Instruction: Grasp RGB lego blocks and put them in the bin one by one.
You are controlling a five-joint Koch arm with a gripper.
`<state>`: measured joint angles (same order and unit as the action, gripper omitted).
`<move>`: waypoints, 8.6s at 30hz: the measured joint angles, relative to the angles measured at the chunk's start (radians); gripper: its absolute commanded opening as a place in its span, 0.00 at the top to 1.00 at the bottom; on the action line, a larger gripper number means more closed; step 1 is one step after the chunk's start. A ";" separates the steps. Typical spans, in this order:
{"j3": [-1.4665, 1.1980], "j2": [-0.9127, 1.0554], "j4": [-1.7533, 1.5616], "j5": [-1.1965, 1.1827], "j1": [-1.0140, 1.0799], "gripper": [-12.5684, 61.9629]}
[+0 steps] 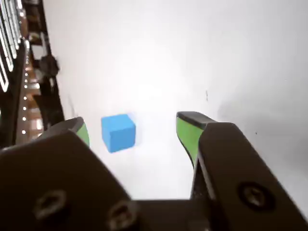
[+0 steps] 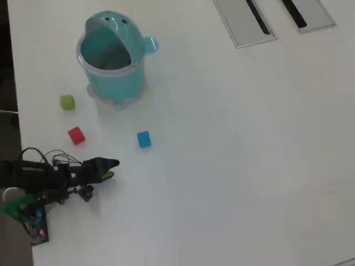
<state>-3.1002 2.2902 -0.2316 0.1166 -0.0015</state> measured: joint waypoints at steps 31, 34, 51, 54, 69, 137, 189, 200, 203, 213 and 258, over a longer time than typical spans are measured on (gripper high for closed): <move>0.002 0.002 -0.540 0.537 -0.160 0.39; 0.000 0.000 -0.595 0.617 -0.199 0.40; 0.009 0.000 -0.652 0.939 -0.419 0.40; 0.015 0.002 -0.653 0.989 -0.449 0.41; 0.064 0.000 -0.591 1.055 -0.552 0.41; 0.543 -0.196 0.676 1.835 -1.017 0.41; 0.597 -0.123 0.727 1.830 -1.003 0.67; 0.870 -0.106 0.772 1.726 -1.012 0.67; 0.968 -0.106 0.772 1.703 -1.008 0.67; 1.324 -0.281 0.772 1.697 -0.956 0.67; 2.045 -0.957 0.765 1.753 -0.986 0.40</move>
<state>-1.0554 1.3330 0.5338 1.8699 -0.9879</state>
